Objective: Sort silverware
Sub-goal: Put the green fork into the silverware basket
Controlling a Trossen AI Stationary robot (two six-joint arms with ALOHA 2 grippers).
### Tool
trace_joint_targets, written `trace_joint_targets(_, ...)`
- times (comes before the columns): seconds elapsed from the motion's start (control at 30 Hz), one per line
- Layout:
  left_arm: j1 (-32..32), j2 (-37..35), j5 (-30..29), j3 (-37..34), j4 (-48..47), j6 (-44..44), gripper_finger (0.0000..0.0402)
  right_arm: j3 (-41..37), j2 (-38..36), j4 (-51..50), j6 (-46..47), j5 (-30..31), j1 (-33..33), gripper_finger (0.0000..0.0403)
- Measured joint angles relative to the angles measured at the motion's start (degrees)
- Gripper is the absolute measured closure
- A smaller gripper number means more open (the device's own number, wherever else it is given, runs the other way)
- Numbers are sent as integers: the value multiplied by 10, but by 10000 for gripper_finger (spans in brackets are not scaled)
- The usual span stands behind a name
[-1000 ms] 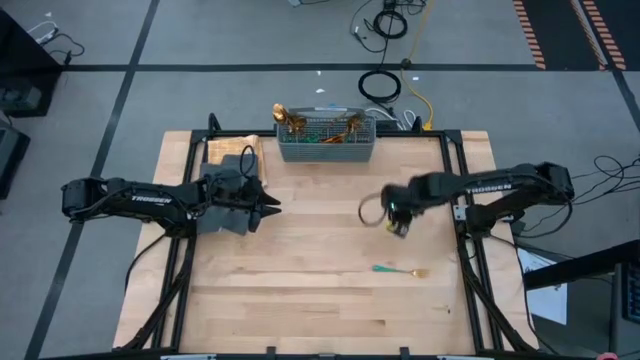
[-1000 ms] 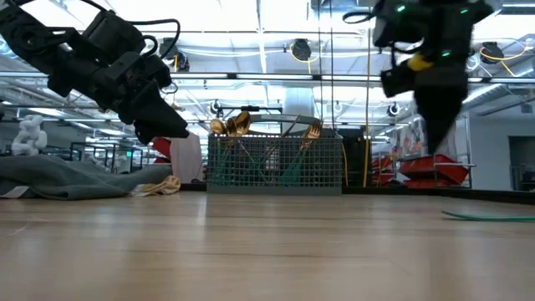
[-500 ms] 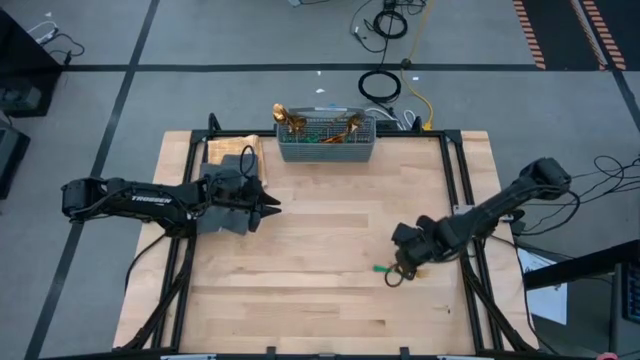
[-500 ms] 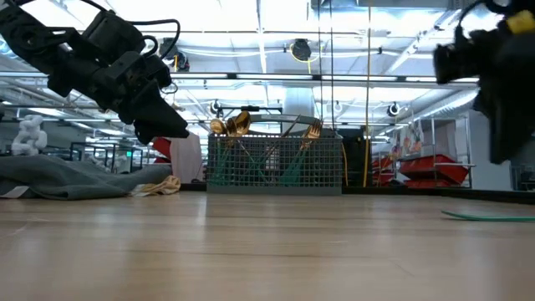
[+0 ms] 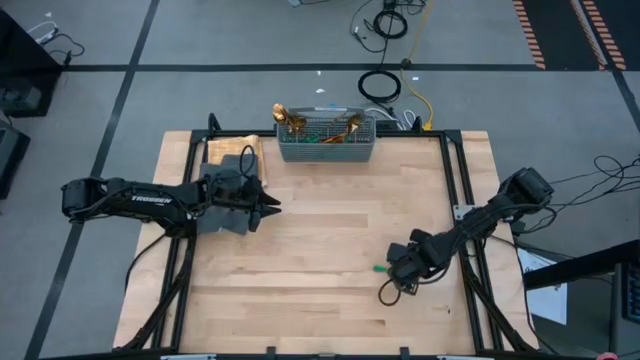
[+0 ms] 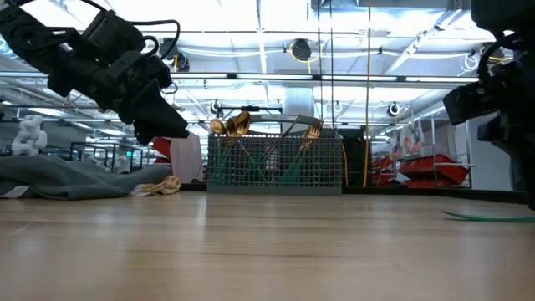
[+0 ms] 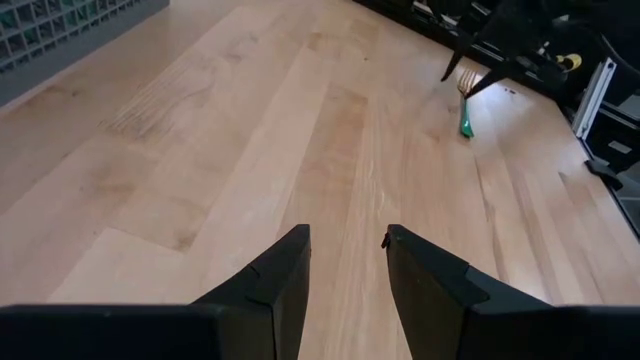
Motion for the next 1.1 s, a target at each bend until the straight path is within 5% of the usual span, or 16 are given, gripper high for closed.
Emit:
trace_joint_targets(0.53, 0, 0, 0, 0, 0, 0, 262, -2, -80, -19, -6, 23, 0, 224)
trace_joint_targets(0.67, 0, 0, 0, 0, 0, 0, 262, -2, -78, -19, -25, -23, 0, 222)
trace_joint_targets(1.1, 0, 0, 0, 0, 1, 4, 262, -2, -51, -23, -60, -34, -2, 166)
